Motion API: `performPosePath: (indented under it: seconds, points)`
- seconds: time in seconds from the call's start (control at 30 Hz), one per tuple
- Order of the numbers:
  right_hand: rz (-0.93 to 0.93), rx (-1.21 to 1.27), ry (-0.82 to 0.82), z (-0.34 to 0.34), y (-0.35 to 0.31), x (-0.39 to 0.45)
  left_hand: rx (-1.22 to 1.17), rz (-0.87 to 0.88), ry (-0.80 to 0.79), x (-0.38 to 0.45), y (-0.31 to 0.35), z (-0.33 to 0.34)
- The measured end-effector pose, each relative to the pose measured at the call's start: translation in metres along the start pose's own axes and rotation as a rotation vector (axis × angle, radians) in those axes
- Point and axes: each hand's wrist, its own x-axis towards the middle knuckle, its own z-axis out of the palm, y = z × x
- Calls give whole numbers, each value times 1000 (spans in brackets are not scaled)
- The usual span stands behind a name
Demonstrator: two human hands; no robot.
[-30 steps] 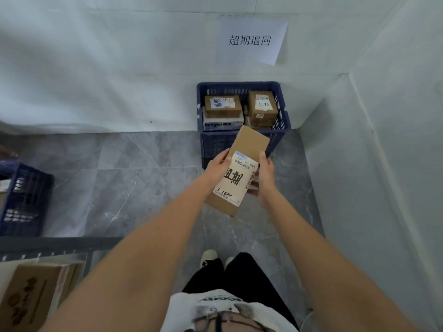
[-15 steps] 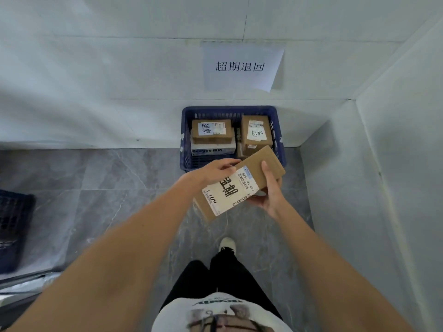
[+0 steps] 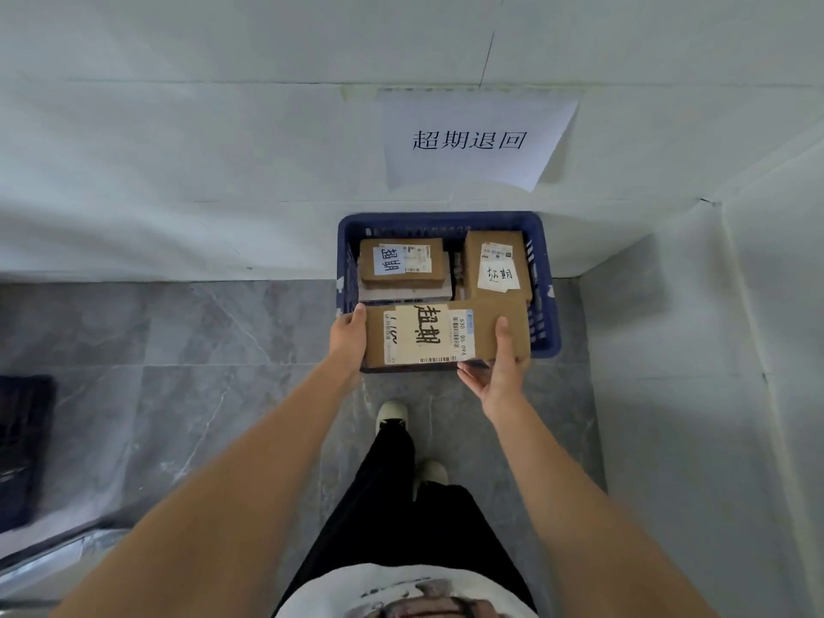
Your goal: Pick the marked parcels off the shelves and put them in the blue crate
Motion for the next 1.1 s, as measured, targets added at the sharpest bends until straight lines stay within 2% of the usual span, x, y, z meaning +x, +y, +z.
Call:
performPosePath:
  seconds: [0.13,0.23,0.33,0.4,0.5,0.63,0.8,0.9,1.1]
  points:
    - [-128,-299,72,9,-4,36,42,-35,44,47,9,1]
    - [-177,-489,25,9,-8,69,66,-91,30,81,4,10]
    - [-212,-782,-13,7,-5,112,100,-110,40,116,-13,23]
    - [-203,-914,-58,11,-3,141,127,-107,65,138,-24,30]
    - [-94,-1014,-144,24,1,184,154,-121,102,171,-38,39]
    - [60,-1017,-177,33,13,238,221,-174,112,219,-61,44]
    - [243,-974,-164,44,31,280,167,-238,149,265,-75,50]
    - [288,-895,-143,54,44,296,117,-269,188,287,-77,52]
    - [300,-780,-79,63,62,327,75,-338,121,318,-84,54]
